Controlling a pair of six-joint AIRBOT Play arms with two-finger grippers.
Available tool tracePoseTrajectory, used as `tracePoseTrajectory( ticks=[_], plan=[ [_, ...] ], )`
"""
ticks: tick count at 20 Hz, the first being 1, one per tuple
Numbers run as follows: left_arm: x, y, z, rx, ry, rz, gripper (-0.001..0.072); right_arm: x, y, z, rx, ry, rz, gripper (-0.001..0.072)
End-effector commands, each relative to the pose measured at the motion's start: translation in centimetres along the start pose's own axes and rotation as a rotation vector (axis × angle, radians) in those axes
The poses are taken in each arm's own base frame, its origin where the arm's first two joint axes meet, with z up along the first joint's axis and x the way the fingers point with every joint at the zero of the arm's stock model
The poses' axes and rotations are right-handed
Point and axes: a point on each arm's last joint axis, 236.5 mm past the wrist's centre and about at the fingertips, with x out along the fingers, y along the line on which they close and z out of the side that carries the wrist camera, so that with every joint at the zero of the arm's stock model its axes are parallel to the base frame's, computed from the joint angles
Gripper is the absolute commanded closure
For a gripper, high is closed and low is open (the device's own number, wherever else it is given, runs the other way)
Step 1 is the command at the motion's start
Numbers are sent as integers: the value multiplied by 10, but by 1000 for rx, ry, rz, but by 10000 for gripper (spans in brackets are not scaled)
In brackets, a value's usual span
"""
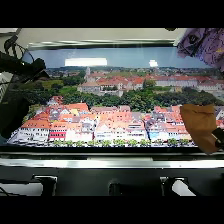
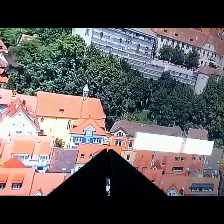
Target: Fold the clothes and pants, and hang the long-sleeved shirts on hangers.
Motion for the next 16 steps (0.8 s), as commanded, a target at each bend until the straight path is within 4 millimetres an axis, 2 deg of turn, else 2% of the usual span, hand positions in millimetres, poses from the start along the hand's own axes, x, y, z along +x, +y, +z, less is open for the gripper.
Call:
tracePoseTrajectory(
  ticks=[1,4,9,10,11,12,14,15,16],
  plan=[
    [0,0,0,1,0,0,686,10,-14,-20,13,48,-56,683],
    [0,0,0,1,0,0,686,14,-22,-26,14,56,-88,683],
    [0,0,0,1,-1,0,687,15,-23,-28,14,64,-94,678],
    [0,0,0,1,-1,0,687,15,-24,-30,25,69,-97,571],
    [0,0,0,0,-1,0,687,15,-24,-31,27,75,-99,403],
    [0,0,0,1,-1,0,687,15,-24,-32,23,78,-98,264],
    [0,0,1,0,-3,0,686,8,-17,-16,-21,1,-52,252],
    [0,0,1,0,-5,-1,686,-5,-5,0,-30,-87,23,259],
    [0,0,1,0,-5,-1,687,-24,17,17,-48,-187,142,302]
  ],
)
